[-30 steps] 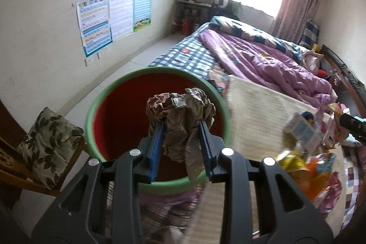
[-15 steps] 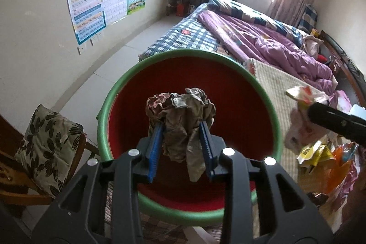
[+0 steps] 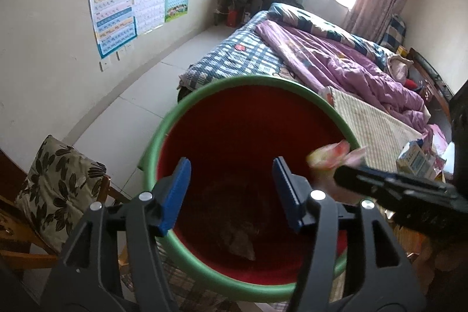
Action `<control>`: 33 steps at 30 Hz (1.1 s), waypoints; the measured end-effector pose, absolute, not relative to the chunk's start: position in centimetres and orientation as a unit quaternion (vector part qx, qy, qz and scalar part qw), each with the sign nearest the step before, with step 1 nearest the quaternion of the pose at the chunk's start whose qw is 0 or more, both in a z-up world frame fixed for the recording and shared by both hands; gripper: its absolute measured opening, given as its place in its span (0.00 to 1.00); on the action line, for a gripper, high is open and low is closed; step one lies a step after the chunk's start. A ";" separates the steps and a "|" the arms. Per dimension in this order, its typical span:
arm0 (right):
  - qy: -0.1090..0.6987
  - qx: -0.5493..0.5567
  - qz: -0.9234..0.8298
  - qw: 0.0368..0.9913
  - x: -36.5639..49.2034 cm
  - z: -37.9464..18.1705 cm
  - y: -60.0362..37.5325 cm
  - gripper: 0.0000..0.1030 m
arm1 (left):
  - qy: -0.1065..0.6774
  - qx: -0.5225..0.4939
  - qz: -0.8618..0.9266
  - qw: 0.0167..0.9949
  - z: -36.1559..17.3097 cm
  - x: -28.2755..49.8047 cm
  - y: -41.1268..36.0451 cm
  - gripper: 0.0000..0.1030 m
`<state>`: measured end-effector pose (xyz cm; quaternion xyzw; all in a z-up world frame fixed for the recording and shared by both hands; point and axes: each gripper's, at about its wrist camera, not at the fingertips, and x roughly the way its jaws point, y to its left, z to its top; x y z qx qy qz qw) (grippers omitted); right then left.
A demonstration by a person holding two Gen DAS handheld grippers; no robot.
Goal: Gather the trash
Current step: 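Carry both held wrappers over the red bucket and open both grippers, then grasp a crumpled silver wrapper with the right gripper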
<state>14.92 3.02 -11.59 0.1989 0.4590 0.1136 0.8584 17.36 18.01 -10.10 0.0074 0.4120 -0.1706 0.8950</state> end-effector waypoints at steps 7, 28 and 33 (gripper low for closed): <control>0.464 0.191 0.122 0.856 15.4 -11.8 4.2 0.39 | 0.401 -0.002 -0.155 0.903 -9.4 17.4 19.0 0.58; 0.391 0.147 0.019 0.909 2.2 -5.4 -8.9 0.48 | 0.361 0.036 -0.239 0.901 -6.4 10.1 10.9 0.58; 0.418 0.150 -0.012 0.896 -2.4 -6.9 -12.2 0.49 | 0.377 0.032 -0.281 0.882 -7.2 7.8 7.8 0.61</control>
